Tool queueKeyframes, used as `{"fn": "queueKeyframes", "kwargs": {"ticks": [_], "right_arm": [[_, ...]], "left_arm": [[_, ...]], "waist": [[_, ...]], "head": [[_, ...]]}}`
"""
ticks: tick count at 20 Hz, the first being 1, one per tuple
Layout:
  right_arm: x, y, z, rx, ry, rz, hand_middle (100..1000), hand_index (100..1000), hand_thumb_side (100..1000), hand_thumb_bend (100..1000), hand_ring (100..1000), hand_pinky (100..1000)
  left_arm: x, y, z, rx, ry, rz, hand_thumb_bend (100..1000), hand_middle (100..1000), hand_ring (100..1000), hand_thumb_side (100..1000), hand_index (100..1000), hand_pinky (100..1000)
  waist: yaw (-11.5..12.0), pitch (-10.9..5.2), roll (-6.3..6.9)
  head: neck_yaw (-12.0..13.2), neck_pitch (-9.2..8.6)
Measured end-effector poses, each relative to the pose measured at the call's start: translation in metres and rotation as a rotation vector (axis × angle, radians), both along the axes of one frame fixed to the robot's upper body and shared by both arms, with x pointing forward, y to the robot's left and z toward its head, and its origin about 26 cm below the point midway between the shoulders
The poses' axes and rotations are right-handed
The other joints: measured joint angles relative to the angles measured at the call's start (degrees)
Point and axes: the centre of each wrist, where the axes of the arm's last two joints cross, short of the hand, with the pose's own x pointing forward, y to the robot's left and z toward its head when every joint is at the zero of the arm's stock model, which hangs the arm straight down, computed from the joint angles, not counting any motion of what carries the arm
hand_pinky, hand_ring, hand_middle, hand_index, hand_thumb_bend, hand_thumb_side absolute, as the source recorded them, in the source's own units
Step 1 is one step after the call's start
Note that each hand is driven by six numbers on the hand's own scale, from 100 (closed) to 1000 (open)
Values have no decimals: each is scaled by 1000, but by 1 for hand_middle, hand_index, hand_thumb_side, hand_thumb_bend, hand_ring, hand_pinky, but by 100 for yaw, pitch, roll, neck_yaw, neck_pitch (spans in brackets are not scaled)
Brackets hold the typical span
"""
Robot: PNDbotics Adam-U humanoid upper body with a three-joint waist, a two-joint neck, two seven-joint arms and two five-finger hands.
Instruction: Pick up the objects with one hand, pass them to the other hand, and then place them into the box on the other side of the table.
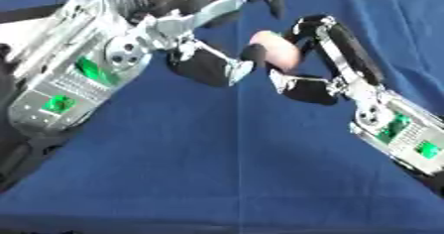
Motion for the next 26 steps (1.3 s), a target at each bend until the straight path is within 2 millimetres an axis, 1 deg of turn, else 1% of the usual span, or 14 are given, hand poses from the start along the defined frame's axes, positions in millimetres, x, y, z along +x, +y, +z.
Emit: {"fn": "queueKeyframes", "kwargs": {"ticks": [3,6,7,10,13,17,26], "right_arm": [[0,0,0,-2,-2,3,473,489,100,100,627,451],[0,0,0,-4,-6,5,473,489,100,100,626,452],[0,0,0,-4,-8,6,473,489,100,100,626,452],[0,0,0,-4,-11,11,470,485,100,100,622,443],[0,0,0,-2,-14,12,467,481,100,100,619,435],[0,1,1,1,-21,13,464,477,100,100,616,428],[0,4,0,2,-41,41,463,476,100,100,617,427]], "left_arm": [[1,-1,-2,7,7,0,192,775,784,167,791,873],[2,-3,-4,19,10,-2,223,784,791,223,809,889],[2,-3,-5,27,12,-3,230,785,792,227,810,889],[4,-3,-6,44,19,0,261,784,792,218,812,887],[5,-3,-8,52,22,4,263,784,792,214,814,886],[7,-6,-10,53,16,11,270,780,789,180,812,871],[19,-10,-18,32,-8,35,262,776,786,149,811,863]], "waist": [[-5,1,0],[-22,1,1],[-23,1,2],[-26,2,2],[-30,2,3],[-42,2,5],[-72,6,10]], "head": [[2,2],[5,3],[5,3],[5,3],[10,3],[14,3],[22,3]]}}
